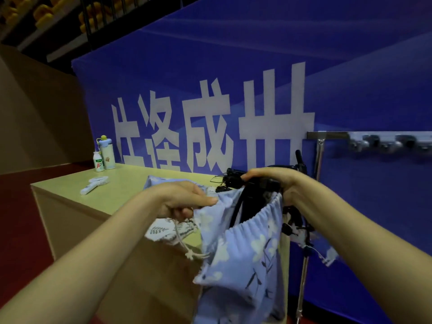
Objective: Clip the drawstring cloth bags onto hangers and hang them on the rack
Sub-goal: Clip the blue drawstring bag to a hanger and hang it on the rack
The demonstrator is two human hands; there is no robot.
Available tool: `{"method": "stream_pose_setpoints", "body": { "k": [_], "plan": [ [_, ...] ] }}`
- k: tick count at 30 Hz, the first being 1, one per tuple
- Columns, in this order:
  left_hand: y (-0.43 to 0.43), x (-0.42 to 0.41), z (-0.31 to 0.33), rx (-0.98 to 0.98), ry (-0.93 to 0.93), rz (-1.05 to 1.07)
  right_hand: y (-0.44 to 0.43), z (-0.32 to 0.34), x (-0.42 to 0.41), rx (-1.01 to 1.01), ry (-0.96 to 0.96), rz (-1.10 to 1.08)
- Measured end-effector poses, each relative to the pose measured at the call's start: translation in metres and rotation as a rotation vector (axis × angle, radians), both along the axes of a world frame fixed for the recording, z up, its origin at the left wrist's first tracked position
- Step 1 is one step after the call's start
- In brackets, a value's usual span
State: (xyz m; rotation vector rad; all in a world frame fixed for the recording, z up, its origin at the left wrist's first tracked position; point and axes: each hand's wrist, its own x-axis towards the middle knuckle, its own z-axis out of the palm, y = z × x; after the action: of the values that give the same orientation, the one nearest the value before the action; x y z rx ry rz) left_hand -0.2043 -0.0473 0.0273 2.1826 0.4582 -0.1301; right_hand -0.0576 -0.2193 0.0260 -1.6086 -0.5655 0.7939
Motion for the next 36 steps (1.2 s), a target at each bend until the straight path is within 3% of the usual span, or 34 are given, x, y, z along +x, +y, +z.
{"method": "stream_pose_setpoints", "body": {
  "k": [4, 8, 12, 15, 19, 22, 25, 28, 30, 31, 36],
  "plan": [
    [-0.023, -0.013, 0.027, 0.014, 0.119, -0.159, -0.048, 0.015, 0.008, -0.145, -0.122, 0.003],
    [-0.053, 0.008, 0.036, -0.355, -0.181, -0.161, -0.097, 0.017, 0.021, -0.201, -0.178, -0.089],
    [-0.103, 0.070, 0.026, -0.715, -0.455, -0.007, -0.141, 0.003, 0.038, -0.091, -0.121, -0.220],
    [-0.153, 0.133, 0.021, -0.726, -0.499, 0.024, -0.175, -0.021, 0.051, 0.118, -0.090, -0.339],
    [-0.216, 0.207, 0.025, -0.639, -0.403, -0.081, -0.212, -0.057, 0.070, 0.397, -0.107, -0.458],
    [-0.252, 0.248, 0.028, -0.562, -0.351, -0.169, -0.223, -0.077, 0.076, 0.419, -0.228, -0.526],
    [-0.272, 0.279, 0.028, -0.578, -0.330, -0.194, -0.217, -0.096, 0.084, 0.276, -0.387, -0.591],
    [-0.283, 0.302, 0.028, -0.651, -0.312, -0.196, -0.211, -0.114, 0.096, -0.019, -0.595, -0.456],
    [-0.288, 0.313, 0.028, -0.687, -0.303, -0.213, -0.206, -0.122, 0.105, -0.179, -0.933, -0.450],
    [-0.290, 0.319, 0.028, -0.693, -0.298, -0.226, -0.207, -0.133, 0.112, -0.313, -1.160, -0.334],
    [-0.290, 0.352, 0.024, -0.690, -0.309, -0.265, -0.215, -0.145, 0.158, -0.369, -1.134, -0.459]
  ]
}}
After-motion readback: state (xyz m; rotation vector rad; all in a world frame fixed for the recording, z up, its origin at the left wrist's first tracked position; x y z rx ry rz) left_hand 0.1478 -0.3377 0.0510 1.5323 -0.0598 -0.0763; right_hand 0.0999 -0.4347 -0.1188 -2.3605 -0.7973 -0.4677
